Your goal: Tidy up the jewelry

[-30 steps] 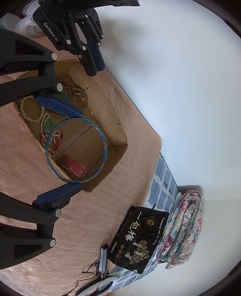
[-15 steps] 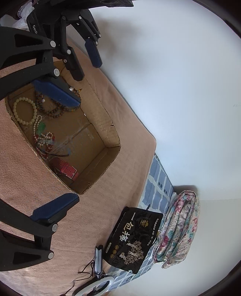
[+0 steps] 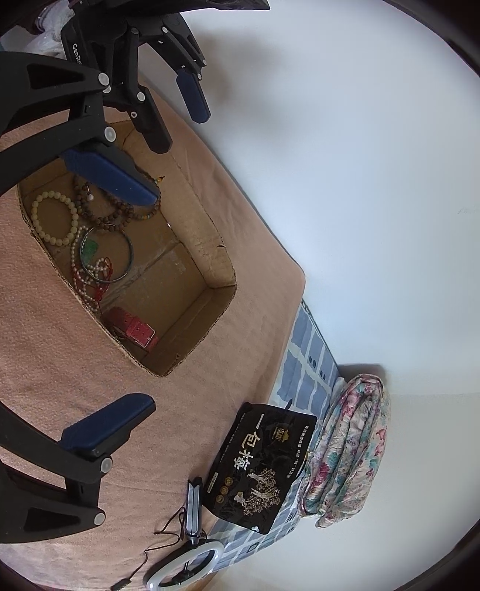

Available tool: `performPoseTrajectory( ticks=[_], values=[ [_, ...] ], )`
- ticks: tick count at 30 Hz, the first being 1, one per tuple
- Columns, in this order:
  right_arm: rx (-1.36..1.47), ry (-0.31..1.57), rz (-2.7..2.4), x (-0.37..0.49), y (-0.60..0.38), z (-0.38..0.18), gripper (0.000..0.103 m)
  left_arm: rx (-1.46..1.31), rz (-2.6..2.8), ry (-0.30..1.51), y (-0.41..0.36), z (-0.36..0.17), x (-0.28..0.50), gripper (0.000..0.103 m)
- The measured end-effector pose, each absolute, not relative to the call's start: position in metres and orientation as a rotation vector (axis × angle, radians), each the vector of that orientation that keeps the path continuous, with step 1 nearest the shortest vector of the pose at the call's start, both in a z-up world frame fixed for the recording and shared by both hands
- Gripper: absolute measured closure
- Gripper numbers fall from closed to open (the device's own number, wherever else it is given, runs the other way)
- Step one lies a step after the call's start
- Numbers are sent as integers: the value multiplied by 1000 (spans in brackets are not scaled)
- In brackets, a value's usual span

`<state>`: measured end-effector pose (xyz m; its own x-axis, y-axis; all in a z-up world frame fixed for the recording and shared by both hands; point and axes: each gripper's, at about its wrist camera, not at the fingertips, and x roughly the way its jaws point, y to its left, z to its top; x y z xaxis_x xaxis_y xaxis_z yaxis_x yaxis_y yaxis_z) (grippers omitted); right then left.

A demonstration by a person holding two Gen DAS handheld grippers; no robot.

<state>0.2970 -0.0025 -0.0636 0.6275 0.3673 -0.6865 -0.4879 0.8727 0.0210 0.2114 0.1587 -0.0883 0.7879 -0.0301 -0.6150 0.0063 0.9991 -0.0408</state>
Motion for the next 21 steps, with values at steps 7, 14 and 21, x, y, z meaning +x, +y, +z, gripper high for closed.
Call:
performPoseTrajectory(
  ticks=[7,14,21],
  values=[
    [-172,719,492,284,-7,-50,0,-24,-10,645,151,-76,199,37],
    [-153,691,495,265,-22,-33,0,11,1,604,137,-57,176,37],
    [-131,664,475,241,-50,-18,0,11,-4,574,120,-38,147,25]
  ],
)
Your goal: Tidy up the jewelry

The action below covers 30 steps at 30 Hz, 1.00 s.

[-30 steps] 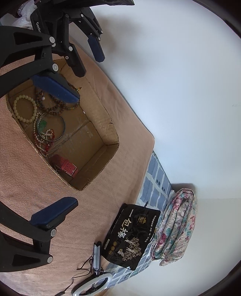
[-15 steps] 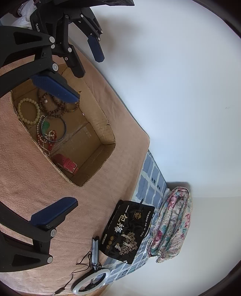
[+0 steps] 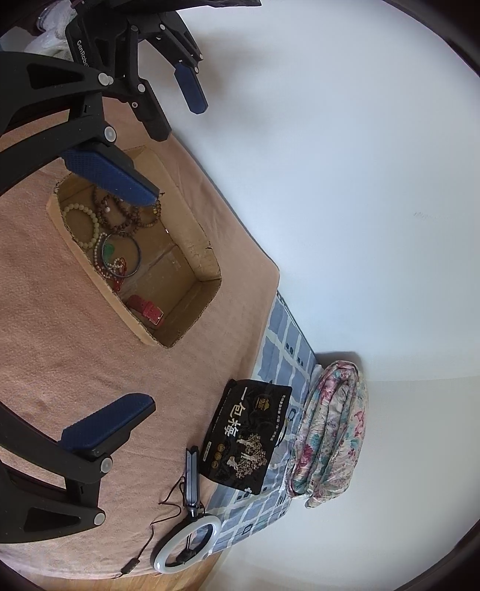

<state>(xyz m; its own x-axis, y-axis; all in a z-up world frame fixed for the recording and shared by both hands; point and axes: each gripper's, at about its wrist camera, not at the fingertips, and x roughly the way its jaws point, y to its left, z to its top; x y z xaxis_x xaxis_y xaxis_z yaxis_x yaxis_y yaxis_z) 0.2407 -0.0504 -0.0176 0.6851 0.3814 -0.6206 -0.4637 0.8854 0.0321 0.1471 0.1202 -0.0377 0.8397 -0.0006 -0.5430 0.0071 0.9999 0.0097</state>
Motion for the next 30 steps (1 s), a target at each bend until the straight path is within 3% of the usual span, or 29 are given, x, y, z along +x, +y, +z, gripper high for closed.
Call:
performPoseTrajectory(
  ticks=[2,9,12,17,19,30],
  values=[
    [-128,660,469,233,-61,-15,0,3,-4,566,117,-33,138,19],
    [-144,644,421,205,-93,-5,0,19,-1,554,99,-18,105,18],
    [-139,633,403,191,-106,1,0,19,0,547,93,-11,88,11],
    [-124,623,390,173,-122,10,0,35,21,526,83,2,60,9],
    [-122,619,382,165,-127,13,0,48,34,526,80,6,53,1],
    [-132,598,391,131,-130,25,0,25,82,498,83,26,13,0]
  ],
)
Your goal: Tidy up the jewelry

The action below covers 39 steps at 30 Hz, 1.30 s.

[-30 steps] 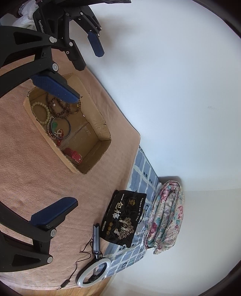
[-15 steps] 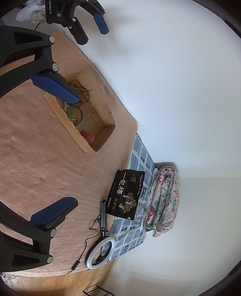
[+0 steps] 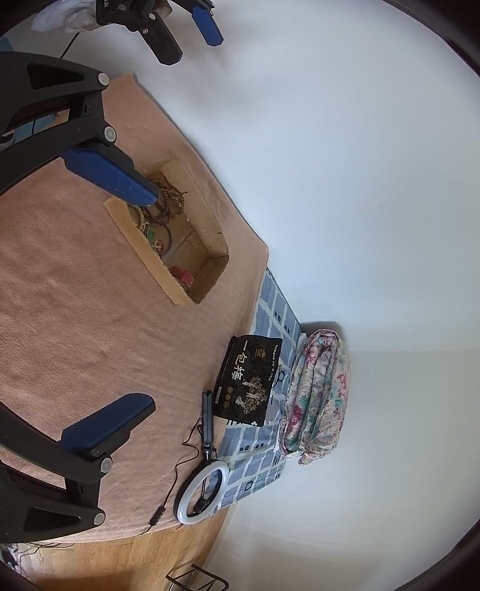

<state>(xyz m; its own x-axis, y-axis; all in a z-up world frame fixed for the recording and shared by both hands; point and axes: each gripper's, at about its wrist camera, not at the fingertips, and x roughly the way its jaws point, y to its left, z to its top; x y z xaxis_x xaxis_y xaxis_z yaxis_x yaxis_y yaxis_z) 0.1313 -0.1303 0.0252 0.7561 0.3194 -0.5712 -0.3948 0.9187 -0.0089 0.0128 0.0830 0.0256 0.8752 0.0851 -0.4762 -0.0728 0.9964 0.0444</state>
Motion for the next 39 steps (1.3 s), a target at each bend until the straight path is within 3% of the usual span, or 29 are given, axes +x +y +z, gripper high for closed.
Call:
performPoseTrajectory(
  ticks=[39],
  values=[
    [-110,581,349,99,-151,23,0,26,72,498,70,33,-4,0]
  ],
)
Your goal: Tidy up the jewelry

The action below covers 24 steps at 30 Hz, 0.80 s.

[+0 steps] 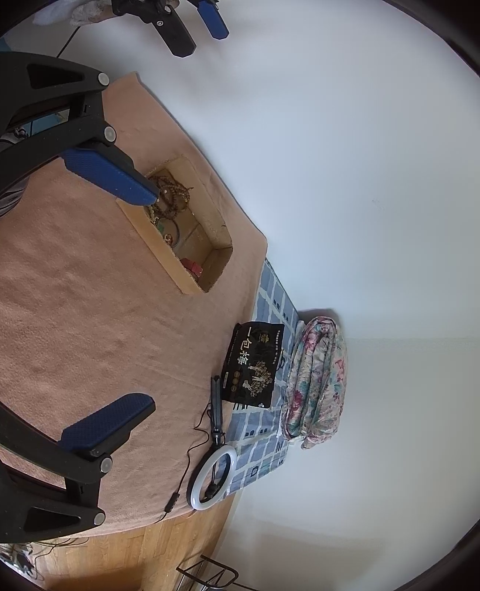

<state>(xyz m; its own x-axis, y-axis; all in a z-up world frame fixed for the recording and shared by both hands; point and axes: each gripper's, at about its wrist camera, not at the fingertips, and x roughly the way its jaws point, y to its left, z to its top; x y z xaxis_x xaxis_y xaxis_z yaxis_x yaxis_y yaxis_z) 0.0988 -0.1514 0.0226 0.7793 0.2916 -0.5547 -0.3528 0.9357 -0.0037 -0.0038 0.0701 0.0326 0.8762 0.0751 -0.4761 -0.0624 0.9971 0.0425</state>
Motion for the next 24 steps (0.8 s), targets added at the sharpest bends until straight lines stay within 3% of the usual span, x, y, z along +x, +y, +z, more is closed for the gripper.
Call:
performPoseTrajectory(
  ticks=[24],
  values=[
    [-88,592,352,106,-156,15,0,31,81,493,74,32,0,0]
  ],
)
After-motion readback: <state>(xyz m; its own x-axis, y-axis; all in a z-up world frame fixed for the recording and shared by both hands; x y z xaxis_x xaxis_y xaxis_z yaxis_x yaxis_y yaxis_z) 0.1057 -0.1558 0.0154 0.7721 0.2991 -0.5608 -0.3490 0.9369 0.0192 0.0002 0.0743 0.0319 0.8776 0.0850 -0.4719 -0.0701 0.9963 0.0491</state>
